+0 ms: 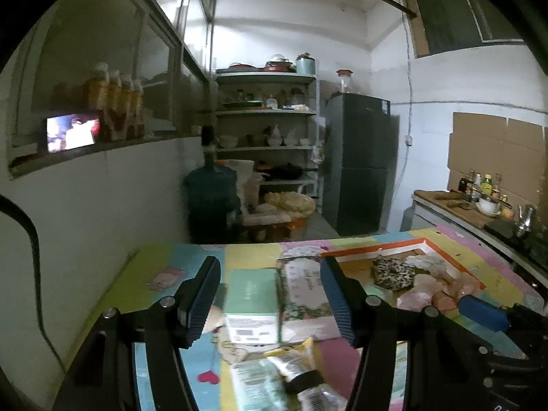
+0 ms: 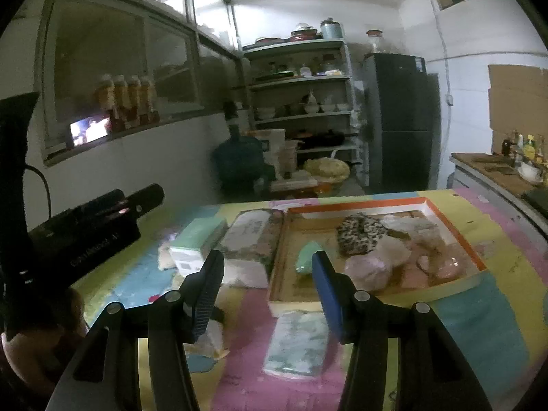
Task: Organize soft objects
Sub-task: 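Move both tools back from the tray toward the remaining packets, then grasp the barcoded snack packet with the right tool while the left tool grasps the green-printed tissue pack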
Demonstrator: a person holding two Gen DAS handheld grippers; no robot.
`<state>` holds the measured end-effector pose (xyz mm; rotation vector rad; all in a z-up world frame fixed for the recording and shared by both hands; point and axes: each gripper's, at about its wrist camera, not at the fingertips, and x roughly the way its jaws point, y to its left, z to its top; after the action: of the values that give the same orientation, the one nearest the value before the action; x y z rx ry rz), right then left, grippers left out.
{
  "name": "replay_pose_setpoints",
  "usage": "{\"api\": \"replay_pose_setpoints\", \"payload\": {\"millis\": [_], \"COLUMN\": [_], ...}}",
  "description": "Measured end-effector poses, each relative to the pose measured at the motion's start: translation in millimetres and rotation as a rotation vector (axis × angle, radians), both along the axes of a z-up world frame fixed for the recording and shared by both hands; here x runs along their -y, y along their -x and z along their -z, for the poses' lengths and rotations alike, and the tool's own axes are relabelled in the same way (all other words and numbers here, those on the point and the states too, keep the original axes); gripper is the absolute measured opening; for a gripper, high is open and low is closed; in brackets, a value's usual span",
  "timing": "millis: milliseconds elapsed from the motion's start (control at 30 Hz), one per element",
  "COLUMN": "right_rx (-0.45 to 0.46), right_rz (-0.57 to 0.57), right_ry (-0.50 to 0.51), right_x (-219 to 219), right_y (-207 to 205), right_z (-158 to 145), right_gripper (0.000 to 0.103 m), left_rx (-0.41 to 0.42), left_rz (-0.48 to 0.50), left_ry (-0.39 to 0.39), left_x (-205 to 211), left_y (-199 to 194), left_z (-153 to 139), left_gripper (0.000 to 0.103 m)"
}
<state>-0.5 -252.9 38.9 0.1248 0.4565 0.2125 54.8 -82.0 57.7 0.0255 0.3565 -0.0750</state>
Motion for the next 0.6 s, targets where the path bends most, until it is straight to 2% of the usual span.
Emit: {"api": "replay_pose_setpoints", "payload": {"millis": [200,600], "right_rx": [-0.002,0.014], "right_rz": [-0.033,-0.081], "right_ry": [-0.016,-0.029], "right_x": [-8.8,-19.8], "right_y": [1.6,14.0], "right_z": [0.5,-3.5], "right_gripper": [0.055,0.056], "left_rx": [-0.003,-0.003], "left_rz": [-0.053,-0.094], "left_ry": [-0.004,-0.012], "left_x": [-16.5,-28.2], "left_y": [11.2,27.8], "left_z": [-6.2,-13.6], "left_gripper": [0.06,0.06]}}
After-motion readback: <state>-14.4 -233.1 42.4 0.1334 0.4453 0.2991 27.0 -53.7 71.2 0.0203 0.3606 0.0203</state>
